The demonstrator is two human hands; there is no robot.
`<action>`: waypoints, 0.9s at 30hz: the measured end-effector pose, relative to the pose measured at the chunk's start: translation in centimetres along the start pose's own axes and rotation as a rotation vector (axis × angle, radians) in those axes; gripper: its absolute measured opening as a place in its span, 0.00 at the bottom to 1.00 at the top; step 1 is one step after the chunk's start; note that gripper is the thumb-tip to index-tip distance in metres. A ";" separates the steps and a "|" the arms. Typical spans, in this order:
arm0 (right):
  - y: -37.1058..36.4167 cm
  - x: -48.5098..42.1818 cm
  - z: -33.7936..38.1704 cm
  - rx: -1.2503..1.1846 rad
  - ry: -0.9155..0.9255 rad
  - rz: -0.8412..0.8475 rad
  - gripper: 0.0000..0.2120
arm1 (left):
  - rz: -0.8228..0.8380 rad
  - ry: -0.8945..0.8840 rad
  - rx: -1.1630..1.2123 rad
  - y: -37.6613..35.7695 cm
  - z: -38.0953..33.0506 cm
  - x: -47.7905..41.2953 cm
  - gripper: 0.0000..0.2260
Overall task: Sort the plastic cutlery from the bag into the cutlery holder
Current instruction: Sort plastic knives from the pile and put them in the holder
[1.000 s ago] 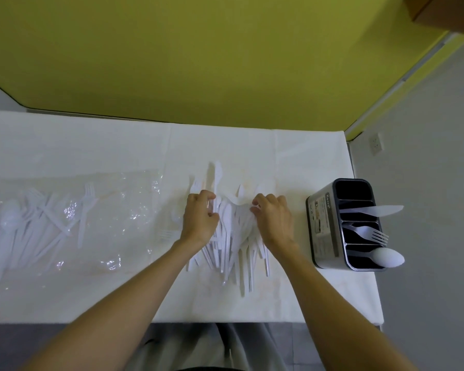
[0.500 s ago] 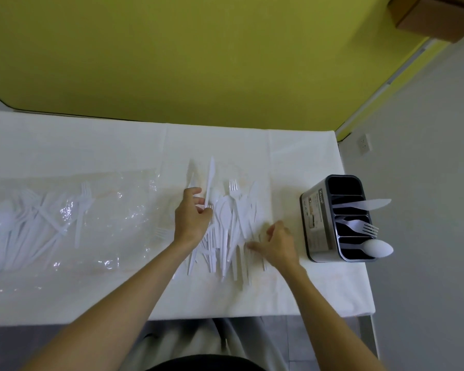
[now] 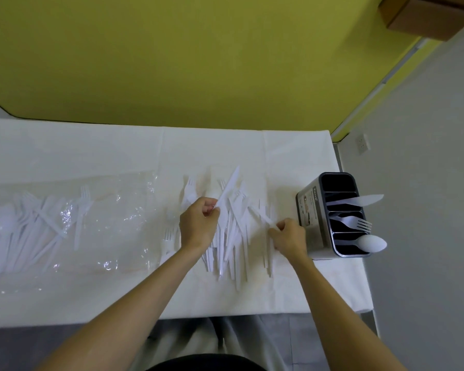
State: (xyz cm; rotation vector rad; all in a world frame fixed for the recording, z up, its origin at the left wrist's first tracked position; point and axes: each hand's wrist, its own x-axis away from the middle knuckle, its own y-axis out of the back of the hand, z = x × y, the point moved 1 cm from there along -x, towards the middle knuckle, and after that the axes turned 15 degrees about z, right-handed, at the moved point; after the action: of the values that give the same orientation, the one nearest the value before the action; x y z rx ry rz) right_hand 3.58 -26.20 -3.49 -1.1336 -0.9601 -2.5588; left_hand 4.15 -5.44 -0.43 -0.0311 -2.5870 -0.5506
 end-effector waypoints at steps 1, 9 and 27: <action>0.2 0.1 -0.3 -0.022 0.009 -0.018 0.04 | 0.029 0.009 0.016 -0.3 0.0 0.2 0.05; -0.2 0.9 0.2 0.019 -0.016 -0.300 0.10 | 0.254 0.095 -0.012 -3.6 1.1 2.2 0.06; -1.9 -0.7 -0.2 0.059 -0.024 -0.057 0.10 | 0.300 0.086 -0.546 -8.3 1.1 3.1 0.12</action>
State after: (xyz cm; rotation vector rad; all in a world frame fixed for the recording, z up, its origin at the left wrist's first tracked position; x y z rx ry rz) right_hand 3.18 -24.95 -4.99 -1.1389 -1.0814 -2.5480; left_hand -0.10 -12.84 -2.98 -0.5518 -2.2168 -1.0895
